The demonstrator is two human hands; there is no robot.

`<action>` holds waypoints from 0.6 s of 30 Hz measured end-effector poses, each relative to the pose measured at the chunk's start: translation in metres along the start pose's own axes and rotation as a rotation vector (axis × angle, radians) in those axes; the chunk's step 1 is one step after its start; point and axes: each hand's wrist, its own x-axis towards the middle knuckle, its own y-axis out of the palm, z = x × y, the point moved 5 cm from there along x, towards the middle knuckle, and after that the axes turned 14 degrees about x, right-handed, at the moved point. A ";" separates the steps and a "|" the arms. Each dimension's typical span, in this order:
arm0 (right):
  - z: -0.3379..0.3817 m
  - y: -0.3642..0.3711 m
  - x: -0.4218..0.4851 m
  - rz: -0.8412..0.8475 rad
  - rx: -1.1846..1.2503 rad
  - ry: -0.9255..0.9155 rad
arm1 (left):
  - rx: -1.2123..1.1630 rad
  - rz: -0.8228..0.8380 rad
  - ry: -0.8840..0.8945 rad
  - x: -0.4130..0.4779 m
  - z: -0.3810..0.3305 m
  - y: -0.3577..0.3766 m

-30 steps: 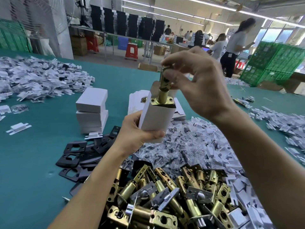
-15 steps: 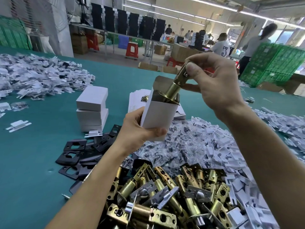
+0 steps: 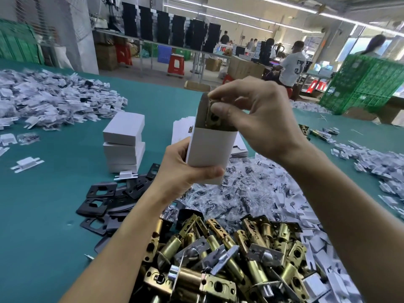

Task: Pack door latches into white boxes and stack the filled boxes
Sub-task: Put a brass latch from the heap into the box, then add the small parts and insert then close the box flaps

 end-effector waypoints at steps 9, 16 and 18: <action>-0.014 0.005 -0.008 0.021 -0.253 0.011 | -0.040 -0.103 0.011 0.001 0.000 -0.001; -0.039 -0.011 -0.021 0.075 -0.092 0.085 | -0.047 -0.149 -0.011 0.001 0.003 -0.002; -0.056 -0.028 -0.037 -0.013 0.033 0.164 | -0.050 -0.168 -0.018 0.002 0.004 -0.007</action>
